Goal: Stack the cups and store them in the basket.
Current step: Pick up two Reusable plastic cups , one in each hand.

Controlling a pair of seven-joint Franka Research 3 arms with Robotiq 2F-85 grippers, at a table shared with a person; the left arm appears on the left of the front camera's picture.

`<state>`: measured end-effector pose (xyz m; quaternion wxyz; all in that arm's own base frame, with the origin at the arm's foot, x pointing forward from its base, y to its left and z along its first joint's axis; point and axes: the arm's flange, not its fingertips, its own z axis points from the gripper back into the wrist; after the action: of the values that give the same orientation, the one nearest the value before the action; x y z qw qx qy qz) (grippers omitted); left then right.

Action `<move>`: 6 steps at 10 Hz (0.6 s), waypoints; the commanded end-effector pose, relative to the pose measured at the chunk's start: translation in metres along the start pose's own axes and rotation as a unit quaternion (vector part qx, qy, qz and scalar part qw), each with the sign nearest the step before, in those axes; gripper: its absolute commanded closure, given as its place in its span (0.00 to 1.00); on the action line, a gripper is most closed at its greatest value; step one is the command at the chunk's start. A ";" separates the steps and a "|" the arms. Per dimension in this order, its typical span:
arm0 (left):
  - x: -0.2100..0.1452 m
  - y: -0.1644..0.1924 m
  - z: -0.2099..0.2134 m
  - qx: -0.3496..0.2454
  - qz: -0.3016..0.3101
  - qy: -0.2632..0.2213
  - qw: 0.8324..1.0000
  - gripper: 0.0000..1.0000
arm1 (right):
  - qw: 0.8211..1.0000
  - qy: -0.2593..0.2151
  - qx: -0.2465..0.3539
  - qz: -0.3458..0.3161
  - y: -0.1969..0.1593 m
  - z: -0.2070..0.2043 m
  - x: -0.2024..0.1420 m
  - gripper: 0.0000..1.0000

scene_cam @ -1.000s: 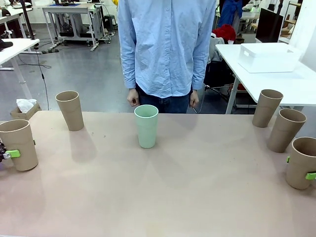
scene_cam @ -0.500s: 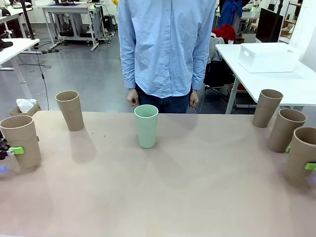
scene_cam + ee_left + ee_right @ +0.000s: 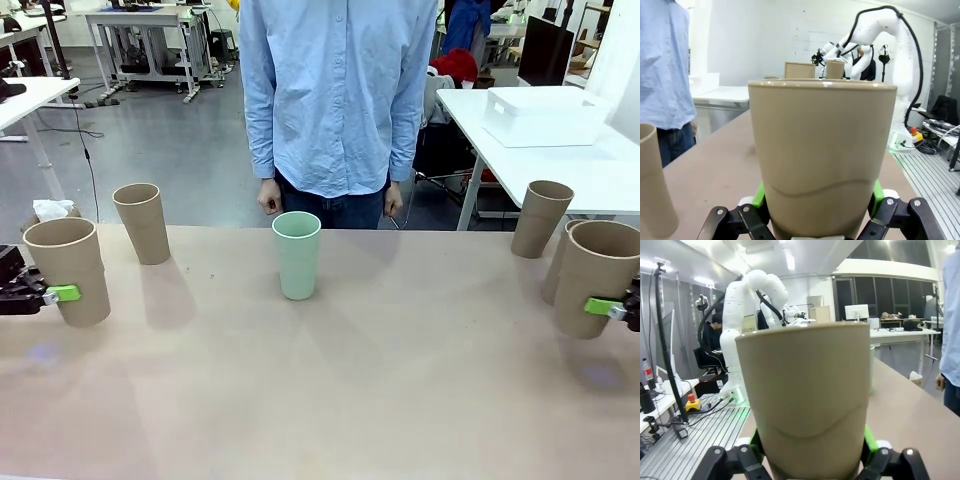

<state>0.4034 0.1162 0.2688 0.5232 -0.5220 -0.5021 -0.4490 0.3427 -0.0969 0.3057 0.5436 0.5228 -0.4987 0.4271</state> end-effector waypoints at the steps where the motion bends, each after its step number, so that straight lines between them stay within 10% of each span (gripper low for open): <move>1: 0.025 -0.022 -0.024 0.036 -0.027 -0.016 0.999 0.14 | 1.000 -0.003 -0.029 0.006 0.021 -0.038 0.026 0.14; 6: 0.020 -0.014 -0.020 0.018 -0.022 -0.016 0.999 0.14 | 1.000 -0.001 -0.002 0.008 0.013 -0.026 0.018 0.14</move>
<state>0.3921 0.0894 0.2910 0.5169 -0.5054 -0.5347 -0.4376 0.3360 -0.0676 0.3273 0.5398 0.5295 -0.4976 0.4250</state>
